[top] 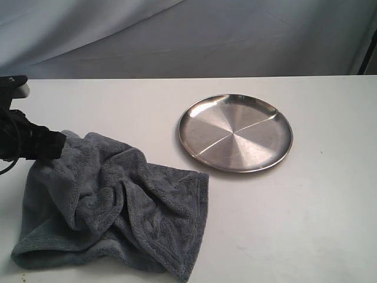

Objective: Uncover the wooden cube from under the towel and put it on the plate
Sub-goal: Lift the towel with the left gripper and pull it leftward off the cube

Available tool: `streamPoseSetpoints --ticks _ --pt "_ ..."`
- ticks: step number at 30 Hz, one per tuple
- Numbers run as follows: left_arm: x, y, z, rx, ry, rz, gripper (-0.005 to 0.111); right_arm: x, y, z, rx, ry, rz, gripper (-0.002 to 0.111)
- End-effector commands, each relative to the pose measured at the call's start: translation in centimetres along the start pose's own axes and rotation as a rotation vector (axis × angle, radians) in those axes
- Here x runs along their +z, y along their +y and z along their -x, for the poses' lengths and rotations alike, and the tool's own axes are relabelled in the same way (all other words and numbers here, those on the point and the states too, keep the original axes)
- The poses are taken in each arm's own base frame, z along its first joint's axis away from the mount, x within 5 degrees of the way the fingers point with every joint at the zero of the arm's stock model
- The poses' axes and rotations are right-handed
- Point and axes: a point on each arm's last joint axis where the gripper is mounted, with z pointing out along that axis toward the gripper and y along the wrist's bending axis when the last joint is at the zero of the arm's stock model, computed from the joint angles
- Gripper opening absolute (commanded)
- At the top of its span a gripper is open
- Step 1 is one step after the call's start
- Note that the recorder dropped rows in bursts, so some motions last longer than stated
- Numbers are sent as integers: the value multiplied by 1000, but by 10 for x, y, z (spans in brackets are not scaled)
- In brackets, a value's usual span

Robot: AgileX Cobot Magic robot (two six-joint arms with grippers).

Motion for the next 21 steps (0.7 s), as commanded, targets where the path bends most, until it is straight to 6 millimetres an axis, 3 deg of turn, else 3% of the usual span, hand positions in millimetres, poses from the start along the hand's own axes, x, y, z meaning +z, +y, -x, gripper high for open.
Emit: streamPoseSetpoints --ticks 1,3,7,11,21 --pt "2 -1 -4 19 31 -17 9 0 0 -1 -4 -5 4 0" --pt "2 -1 -5 19 37 -20 0 0 0 -1 -4 -5 4 0" --pt "1 -1 -4 20 31 -19 0 0 0 -1 -4 -5 4 0" --pt "-13 -5 -1 32 -16 -14 0 0 0 -1 -2 -5 4 0" --pt "-98 -29 5 80 -286 -31 0 0 0 -1 -4 -5 4 0"
